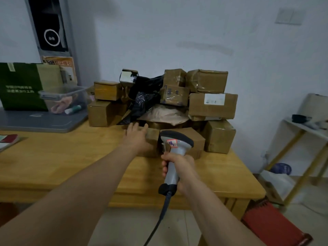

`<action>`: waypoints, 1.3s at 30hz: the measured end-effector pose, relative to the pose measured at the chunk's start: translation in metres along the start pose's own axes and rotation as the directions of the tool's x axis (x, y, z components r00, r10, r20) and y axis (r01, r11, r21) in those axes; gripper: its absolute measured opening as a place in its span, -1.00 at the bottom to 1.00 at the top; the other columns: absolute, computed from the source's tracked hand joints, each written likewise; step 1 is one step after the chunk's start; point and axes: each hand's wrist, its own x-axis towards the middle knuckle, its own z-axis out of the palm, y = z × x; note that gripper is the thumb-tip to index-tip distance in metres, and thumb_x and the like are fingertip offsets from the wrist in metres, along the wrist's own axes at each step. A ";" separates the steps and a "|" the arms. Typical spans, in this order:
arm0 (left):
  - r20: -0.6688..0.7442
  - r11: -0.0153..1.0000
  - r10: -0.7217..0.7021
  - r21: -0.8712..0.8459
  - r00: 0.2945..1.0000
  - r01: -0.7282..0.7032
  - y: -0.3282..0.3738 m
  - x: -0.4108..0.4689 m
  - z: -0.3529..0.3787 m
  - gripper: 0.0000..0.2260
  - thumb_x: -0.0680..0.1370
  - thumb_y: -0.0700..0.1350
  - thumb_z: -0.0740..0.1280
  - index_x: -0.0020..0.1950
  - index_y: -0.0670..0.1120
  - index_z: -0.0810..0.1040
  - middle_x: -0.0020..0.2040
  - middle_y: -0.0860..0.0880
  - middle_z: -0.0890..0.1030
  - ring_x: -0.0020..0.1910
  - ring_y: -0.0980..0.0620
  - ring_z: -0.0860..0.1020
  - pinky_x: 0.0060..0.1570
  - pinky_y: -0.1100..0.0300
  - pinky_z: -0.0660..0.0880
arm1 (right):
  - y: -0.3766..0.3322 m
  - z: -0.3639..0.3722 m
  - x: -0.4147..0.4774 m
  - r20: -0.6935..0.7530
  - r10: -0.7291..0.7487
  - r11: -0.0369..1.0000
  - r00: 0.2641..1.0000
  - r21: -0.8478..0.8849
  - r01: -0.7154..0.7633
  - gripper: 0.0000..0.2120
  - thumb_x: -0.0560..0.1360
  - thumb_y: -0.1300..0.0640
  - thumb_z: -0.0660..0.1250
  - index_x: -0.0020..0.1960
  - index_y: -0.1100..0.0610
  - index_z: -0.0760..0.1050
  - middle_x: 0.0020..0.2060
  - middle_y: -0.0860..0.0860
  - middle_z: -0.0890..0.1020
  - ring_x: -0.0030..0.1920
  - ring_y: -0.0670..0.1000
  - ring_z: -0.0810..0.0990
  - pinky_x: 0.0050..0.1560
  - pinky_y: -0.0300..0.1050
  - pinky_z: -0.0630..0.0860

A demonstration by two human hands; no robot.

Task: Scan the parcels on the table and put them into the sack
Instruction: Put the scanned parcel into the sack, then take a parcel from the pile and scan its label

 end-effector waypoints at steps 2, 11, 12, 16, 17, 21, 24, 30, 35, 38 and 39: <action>0.034 0.993 0.071 0.086 0.997 -0.074 0.003 0.011 0.007 -0.18 0.50 0.18 0.30 0.59 -0.02 -0.09 0.58 -0.09 0.02 0.56 -0.10 -0.03 0.51 -0.10 -0.07 | 0.001 -0.001 0.006 0.009 -0.010 1.000 1.000 -0.009 0.010 -0.94 0.44 0.37 0.37 -0.14 0.26 0.51 -0.49 0.07 0.53 -0.52 -0.02 0.46 -0.47 -0.16 0.45; 0.025 0.977 0.108 0.181 0.994 -0.111 -0.013 0.009 0.001 -0.18 0.48 0.25 0.29 0.58 0.12 -0.10 0.41 -0.14 0.23 0.41 -0.18 0.21 0.32 -0.07 0.32 | 0.007 0.001 0.016 0.037 -0.026 0.999 0.999 -0.028 0.027 -0.92 0.45 0.36 0.35 -0.09 0.24 0.51 -0.48 0.05 0.53 -0.52 -0.03 0.46 -0.45 -0.16 0.44; 0.072 0.974 0.118 0.186 0.990 -0.130 -0.018 0.005 -0.005 -0.20 0.48 0.22 0.31 0.57 0.19 -0.10 0.40 -0.13 0.22 0.40 -0.17 0.21 0.30 -0.04 0.34 | 0.007 0.002 0.016 0.043 -0.024 0.999 0.999 -0.022 0.025 -0.93 0.45 0.36 0.35 -0.09 0.24 0.50 -0.49 0.05 0.53 -0.52 -0.03 0.46 -0.45 -0.16 0.44; 0.246 0.959 0.143 0.204 0.959 -0.195 -0.039 -0.014 -0.030 -0.35 0.43 0.09 0.40 0.45 0.29 0.19 0.28 -0.09 0.25 0.35 -0.14 0.21 0.31 -0.05 0.34 | 0.011 0.008 0.012 0.053 -0.013 1.000 0.998 -0.021 0.014 -0.93 0.45 0.36 0.36 -0.12 0.25 0.49 -0.49 0.06 0.53 -0.52 -0.01 0.46 -0.44 -0.15 0.45; 0.261 0.959 0.135 0.209 0.956 -0.192 -0.043 -0.021 -0.034 -0.40 0.43 0.09 0.41 0.41 0.26 0.25 0.26 -0.09 0.25 0.34 -0.14 0.22 0.30 -0.05 0.35 | 0.012 0.010 0.009 0.056 -0.011 1.000 0.998 -0.024 0.013 -0.93 0.44 0.36 0.36 -0.13 0.25 0.49 -0.49 0.06 0.53 -0.52 -0.01 0.46 -0.44 -0.15 0.44; 0.156 0.995 0.078 0.042 0.985 -0.086 -0.054 -0.049 -0.038 -0.69 0.48 0.17 0.36 0.16 0.14 0.45 0.27 -0.09 0.28 0.34 -0.11 0.26 0.31 -0.01 0.33 | 0.019 0.018 -0.004 0.074 0.003 0.999 0.997 -0.040 0.000 -0.92 0.44 0.37 0.34 -0.19 0.26 0.46 -0.49 0.07 0.51 -0.54 -0.01 0.43 -0.46 -0.16 0.42; -0.067 0.989 -0.009 -0.146 0.998 -0.001 -0.067 -0.063 -0.035 -0.71 0.50 0.18 0.35 0.07 0.02 0.49 0.17 -0.06 0.37 0.25 0.01 0.34 0.26 0.04 0.37 | 0.024 0.022 -0.015 0.091 0.014 0.999 0.996 -0.050 -0.009 -0.90 0.45 0.37 0.33 -0.21 0.27 0.44 -0.50 0.07 0.50 -0.55 -0.01 0.43 -0.48 -0.18 0.42; -0.088 0.869 -0.296 -0.440 0.951 0.229 -0.104 -0.084 -0.052 -0.53 0.58 -0.07 0.31 0.47 -0.03 0.30 0.32 -0.13 0.46 0.18 -0.12 0.50 0.01 0.05 0.48 | 0.032 0.034 -0.029 0.123 0.035 0.996 0.992 -0.085 -0.025 -0.92 0.45 0.37 0.32 -0.17 0.26 0.44 -0.48 0.09 0.49 -0.57 -0.03 0.42 -0.51 -0.22 0.41; -0.119 0.907 -0.350 -0.290 0.929 0.305 -0.122 -0.097 -0.056 -0.68 0.63 -0.10 0.19 0.38 -0.06 0.47 0.29 -0.15 0.52 0.17 -0.10 0.50 0.02 0.06 0.47 | 0.038 0.048 -0.036 0.138 0.046 0.993 0.989 -0.112 -0.031 -0.94 0.44 0.36 0.33 -0.13 0.27 0.46 -0.51 0.07 0.50 -0.57 -0.03 0.43 -0.50 -0.21 0.43; 0.034 0.907 -0.373 -0.199 0.927 0.372 -0.121 -0.103 -0.058 -0.46 0.53 0.27 0.22 0.38 -0.02 0.45 0.28 -0.14 0.53 0.19 -0.13 0.49 0.07 0.03 0.50 | 0.040 0.054 -0.041 0.156 0.040 0.991 0.987 -0.130 -0.020 -0.94 0.43 0.35 0.35 -0.17 0.26 0.47 -0.50 0.07 0.51 -0.55 -0.03 0.44 -0.48 -0.20 0.43; 0.064 0.912 -0.382 -0.137 0.922 0.388 -0.120 -0.103 -0.058 -0.34 0.44 0.38 0.25 0.42 0.02 0.40 0.32 -0.13 0.50 0.26 -0.15 0.45 0.14 -0.01 0.48 | 0.040 0.055 -0.043 0.160 0.038 0.991 0.986 -0.130 -0.017 -0.94 0.42 0.35 0.35 -0.17 0.26 0.48 -0.51 0.06 0.51 -0.55 -0.03 0.44 -0.49 -0.20 0.43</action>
